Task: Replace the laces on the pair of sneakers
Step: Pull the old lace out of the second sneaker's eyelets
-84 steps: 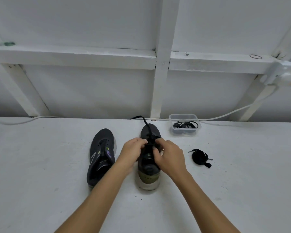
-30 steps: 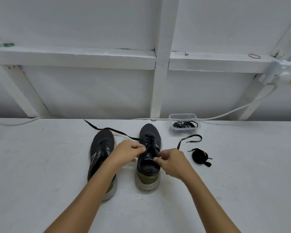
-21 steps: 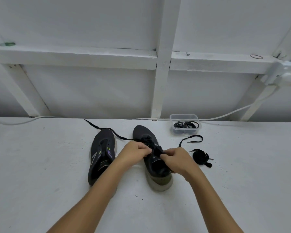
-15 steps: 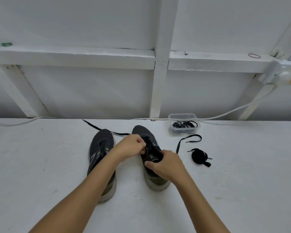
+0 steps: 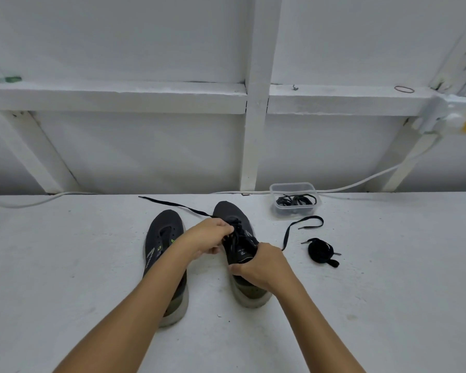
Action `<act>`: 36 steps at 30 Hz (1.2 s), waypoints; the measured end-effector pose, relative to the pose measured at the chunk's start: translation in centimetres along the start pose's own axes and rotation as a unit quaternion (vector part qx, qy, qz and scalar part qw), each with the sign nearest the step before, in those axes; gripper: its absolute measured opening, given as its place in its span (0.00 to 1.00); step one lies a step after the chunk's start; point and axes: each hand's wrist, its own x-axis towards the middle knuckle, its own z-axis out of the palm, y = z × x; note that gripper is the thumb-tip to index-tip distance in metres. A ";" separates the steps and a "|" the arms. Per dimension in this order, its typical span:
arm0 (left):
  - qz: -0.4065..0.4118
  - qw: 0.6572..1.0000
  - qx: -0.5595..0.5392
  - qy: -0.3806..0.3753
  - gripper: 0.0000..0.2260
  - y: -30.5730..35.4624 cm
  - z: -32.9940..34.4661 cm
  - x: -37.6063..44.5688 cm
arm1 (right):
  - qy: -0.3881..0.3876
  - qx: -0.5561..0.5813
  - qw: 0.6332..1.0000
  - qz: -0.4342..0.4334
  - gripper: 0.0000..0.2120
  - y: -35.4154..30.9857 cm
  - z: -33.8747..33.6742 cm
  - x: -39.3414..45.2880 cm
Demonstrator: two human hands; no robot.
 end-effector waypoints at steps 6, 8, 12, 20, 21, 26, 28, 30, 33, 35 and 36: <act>0.027 0.998 -0.052 0.013 0.09 -1.8 -0.2 -1.8 | 0.008 0.086 0.996 -0.017 0.27 0.6 0.6 -0.3; 0.040 0.999 -0.022 0.003 0.08 -2.2 0.1 -2.3 | 0.017 0.080 0.996 -0.023 0.25 0.7 0.8 -0.3; 0.088 0.994 0.048 0.050 0.07 -2.1 0.7 -2.6 | 0.038 0.041 0.998 -0.033 0.24 0.5 0.9 -0.2; 0.064 0.981 -0.089 0.158 0.08 -2.1 0.6 -1.9 | 0.012 0.036 0.999 -0.016 0.23 0.3 0.4 0.1; 0.062 0.985 -0.096 0.130 0.09 -2.3 0.7 -1.9 | 0.008 0.038 0.999 -0.015 0.22 0.3 0.3 0.2; 0.098 0.994 -0.023 0.050 0.06 -3.3 1.2 -2.0 | -0.008 0.027 0.999 -0.015 0.14 0.0 0.4 0.4; 0.108 0.990 0.009 0.095 0.08 -2.9 0.9 -1.9 | 0.002 0.015 1.000 -0.007 0.21 -0.2 0.7 0.2; 0.121 0.975 -0.028 0.184 0.08 -2.7 0.2 -1.6 | 0.020 -0.004 1.000 0.006 0.26 -0.4 0.9 0.1; 0.097 0.929 -0.204 0.292 0.08 -2.5 -0.5 -1.7 | 0.030 -0.001 1.000 0.005 0.22 -0.3 1.2 0.1; 0.069 0.935 -0.234 0.256 0.09 -2.6 0.5 -1.9 | 0.037 0.007 0.999 0.004 0.21 -0.2 1.2 0.0; 0.049 0.952 -0.217 0.212 0.11 -2.8 1.0 -2.1 | 0.040 0.010 0.999 0.001 0.20 -0.1 1.3 0.0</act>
